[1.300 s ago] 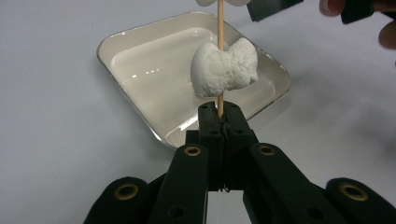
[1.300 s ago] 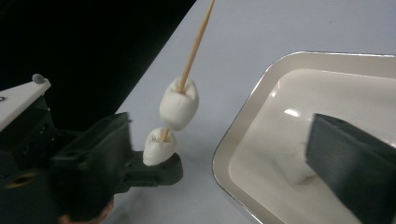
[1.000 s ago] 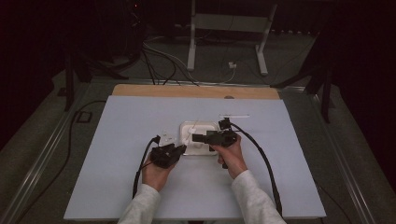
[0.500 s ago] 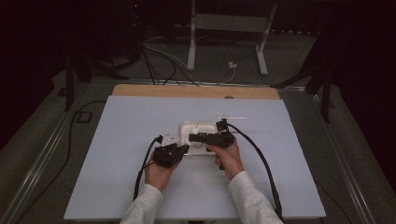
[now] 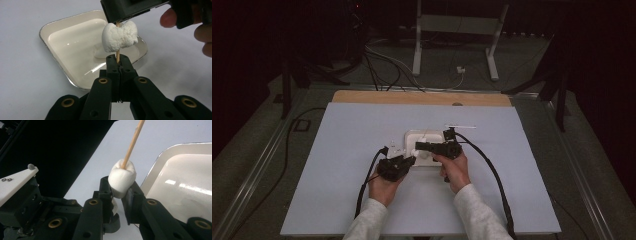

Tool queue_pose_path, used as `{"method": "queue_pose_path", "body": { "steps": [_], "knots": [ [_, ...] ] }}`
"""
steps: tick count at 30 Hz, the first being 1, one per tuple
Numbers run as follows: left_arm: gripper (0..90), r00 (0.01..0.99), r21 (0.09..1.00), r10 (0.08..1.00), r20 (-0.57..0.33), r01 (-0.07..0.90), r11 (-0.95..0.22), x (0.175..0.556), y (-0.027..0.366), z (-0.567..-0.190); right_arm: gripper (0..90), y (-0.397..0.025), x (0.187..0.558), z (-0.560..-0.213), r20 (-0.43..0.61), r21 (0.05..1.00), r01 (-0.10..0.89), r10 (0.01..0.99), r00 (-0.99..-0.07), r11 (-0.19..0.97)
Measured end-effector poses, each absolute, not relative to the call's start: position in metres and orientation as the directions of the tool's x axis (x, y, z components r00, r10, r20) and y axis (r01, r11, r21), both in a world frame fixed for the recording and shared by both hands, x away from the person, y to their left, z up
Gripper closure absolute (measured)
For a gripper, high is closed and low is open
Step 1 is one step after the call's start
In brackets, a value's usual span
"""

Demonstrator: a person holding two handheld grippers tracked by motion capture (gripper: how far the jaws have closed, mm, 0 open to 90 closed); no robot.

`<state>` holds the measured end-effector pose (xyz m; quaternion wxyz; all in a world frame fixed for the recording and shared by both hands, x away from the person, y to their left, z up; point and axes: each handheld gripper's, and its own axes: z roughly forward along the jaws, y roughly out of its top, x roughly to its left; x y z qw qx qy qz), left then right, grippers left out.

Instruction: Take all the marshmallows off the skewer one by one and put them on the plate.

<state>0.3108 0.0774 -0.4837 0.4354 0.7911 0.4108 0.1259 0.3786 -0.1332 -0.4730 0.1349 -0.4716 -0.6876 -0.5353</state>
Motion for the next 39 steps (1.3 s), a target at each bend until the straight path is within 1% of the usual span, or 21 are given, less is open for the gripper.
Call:
{"method": "queue_pose_path", "body": {
  "steps": [14,16,17,18,20,30,39],
  "knots": [
    [90.0,0.633,0.792,0.761,-0.144,0.535,-0.295,0.303,0.081,-0.486,81.4,-0.134,0.378,-0.469,0.683,0.628,0.777,0.510,-0.524,-0.043],
    [90.0,0.639,0.784,0.759,-0.125,0.533,-0.319,0.300,0.082,-0.491,82.3,-0.138,0.380,-0.467,0.679,0.637,0.767,0.530,-0.508,-0.080],
    [90.0,0.640,0.788,0.756,-0.142,0.535,-0.305,0.299,0.084,-0.493,82.3,-0.143,0.382,-0.465,0.693,0.630,0.769,0.525,-0.495,-0.105],
    [90.0,0.643,0.787,0.752,-0.149,0.537,-0.303,0.298,0.085,-0.493,82.3,-0.146,0.385,-0.464,0.697,0.623,0.776,0.519,-0.494,-0.098],
    [90.0,0.651,0.786,0.749,-0.128,0.527,-0.324,0.298,0.084,-0.492,82.1,-0.147,0.385,-0.462,0.678,0.635,0.770,0.528,-0.511,-0.071],
    [90.0,0.649,0.792,0.754,-0.103,0.512,-0.333,0.291,0.092,-0.487,82.0,-0.144,0.387,-0.462,0.697,0.624,0.777,0.505,-0.509,-0.079],
    [90.0,0.642,0.790,0.759,-0.109,0.520,-0.326,0.286,0.097,-0.492,82.0,-0.137,0.388,-0.465,0.701,0.616,0.785,0.502,-0.507,-0.066]
  ]
}}
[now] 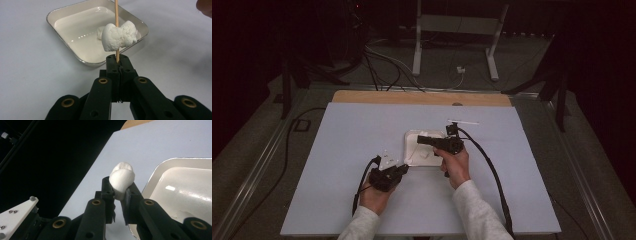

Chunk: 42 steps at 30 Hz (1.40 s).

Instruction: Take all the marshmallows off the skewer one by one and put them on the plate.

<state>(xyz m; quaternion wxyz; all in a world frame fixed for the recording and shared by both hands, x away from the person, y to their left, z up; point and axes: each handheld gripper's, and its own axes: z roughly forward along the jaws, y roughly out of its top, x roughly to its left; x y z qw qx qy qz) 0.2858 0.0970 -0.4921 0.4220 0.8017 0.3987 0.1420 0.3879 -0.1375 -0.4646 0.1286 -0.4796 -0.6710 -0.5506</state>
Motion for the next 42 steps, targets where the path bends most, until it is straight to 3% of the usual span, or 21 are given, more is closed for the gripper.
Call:
{"method": "queue_pose_path", "body": {
  "steps": [27,35,42],
  "knots": [
    [90.0,0.637,0.771,0.767,-0.082,0.528,-0.356,0.271,0.116,-0.493,81.6,-0.129,0.391,-0.470,0.721,0.598,0.800,0.474,-0.506,-0.056],
    [90.0,0.633,0.754,0.772,-0.059,0.535,-0.382,0.266,0.124,-0.494,81.6,-0.142,0.398,-0.466,0.718,0.600,0.794,0.503,-0.481,-0.098],
    [90.0,0.622,0.776,0.781,-0.061,0.521,-0.355,0.269,0.126,-0.489,80.3,-0.150,0.398,-0.468,0.664,0.599,0.800,0.585,-0.466,-0.043]
  ]
}}
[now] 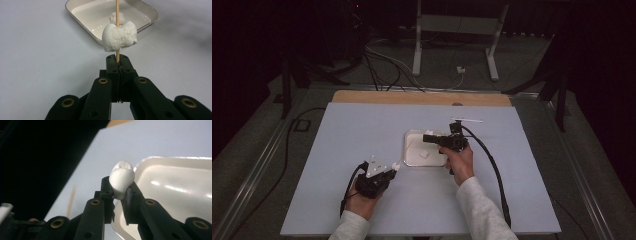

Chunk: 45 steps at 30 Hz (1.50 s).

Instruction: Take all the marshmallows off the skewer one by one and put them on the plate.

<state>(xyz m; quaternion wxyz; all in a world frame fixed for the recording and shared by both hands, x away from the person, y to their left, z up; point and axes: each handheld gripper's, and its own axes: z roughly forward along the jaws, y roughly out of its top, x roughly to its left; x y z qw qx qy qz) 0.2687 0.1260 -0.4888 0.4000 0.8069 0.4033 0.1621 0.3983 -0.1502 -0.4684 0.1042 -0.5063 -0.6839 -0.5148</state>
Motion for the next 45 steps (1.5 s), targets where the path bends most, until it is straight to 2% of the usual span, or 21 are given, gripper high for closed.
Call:
{"method": "queue_pose_path", "body": {
  "steps": [12,28,39,45],
  "knots": [
    [90.0,0.613,0.778,0.787,-0.071,0.527,-0.341,0.274,0.126,-0.490,75.5,-0.151,0.399,-0.479,0.647,0.554,0.832,0.632,-0.426,-0.007],
    [90.0,0.619,0.774,0.782,-0.080,0.533,-0.343,0.278,0.120,-0.492,45.2,-0.152,0.399,-0.482,0.657,0.527,0.850,0.628,-0.416,0.011],
    [90.0,0.615,0.772,0.782,-0.098,0.543,-0.331,0.284,0.115,-0.494,33.7,-0.153,0.395,-0.475,0.647,0.549,0.835,0.624,-0.437,0.016],
    [90.0,0.611,0.779,0.783,-0.113,0.544,-0.312,0.291,0.110,-0.491,32.4,-0.149,0.389,-0.470,0.657,0.559,0.829,0.594,-0.465,0.031]
  ]
}}
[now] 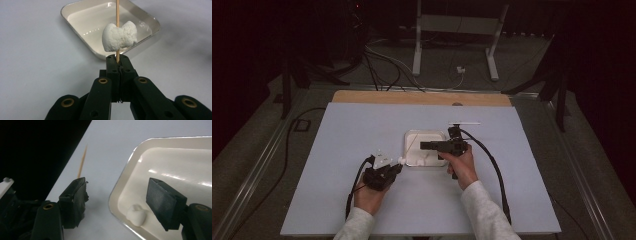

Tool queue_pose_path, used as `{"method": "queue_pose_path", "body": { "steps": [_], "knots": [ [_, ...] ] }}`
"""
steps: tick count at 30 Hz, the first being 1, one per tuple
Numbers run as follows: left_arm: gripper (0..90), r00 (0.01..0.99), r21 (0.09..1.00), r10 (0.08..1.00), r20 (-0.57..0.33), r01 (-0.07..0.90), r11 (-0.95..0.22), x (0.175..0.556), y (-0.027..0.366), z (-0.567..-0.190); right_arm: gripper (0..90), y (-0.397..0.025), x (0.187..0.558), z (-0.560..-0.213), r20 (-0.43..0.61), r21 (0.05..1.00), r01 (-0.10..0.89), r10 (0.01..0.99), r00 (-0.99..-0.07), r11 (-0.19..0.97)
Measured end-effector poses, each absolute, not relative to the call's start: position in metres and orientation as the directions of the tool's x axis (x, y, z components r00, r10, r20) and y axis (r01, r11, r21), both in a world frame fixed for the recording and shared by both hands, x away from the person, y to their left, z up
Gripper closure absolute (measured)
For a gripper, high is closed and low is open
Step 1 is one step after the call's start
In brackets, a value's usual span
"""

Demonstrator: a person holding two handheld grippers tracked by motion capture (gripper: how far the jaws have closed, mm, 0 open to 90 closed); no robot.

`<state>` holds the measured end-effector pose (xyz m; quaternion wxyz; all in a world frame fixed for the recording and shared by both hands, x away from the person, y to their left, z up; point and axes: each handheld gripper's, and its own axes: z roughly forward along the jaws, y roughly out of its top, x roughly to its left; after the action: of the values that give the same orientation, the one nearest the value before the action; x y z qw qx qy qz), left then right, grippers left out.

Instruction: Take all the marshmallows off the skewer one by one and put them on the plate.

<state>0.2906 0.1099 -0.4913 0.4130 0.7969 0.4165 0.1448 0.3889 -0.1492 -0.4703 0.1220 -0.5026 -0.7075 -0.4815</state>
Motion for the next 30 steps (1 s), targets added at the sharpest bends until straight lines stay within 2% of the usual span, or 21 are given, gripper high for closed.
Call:
{"method": "queue_pose_path", "body": {
  "steps": [15,30],
  "knots": [
    [90.0,0.616,0.785,0.775,-0.139,0.546,-0.294,0.302,0.096,-0.486,39.2,-0.134,0.377,-0.468,0.672,0.578,0.813,0.526,-0.522,0.069],
    [90.0,0.628,0.782,0.763,-0.153,0.549,-0.295,0.307,0.087,-0.483,45.5,-0.123,0.371,-0.472,0.669,0.587,0.804,0.502,-0.549,0.097]
  ]
}}
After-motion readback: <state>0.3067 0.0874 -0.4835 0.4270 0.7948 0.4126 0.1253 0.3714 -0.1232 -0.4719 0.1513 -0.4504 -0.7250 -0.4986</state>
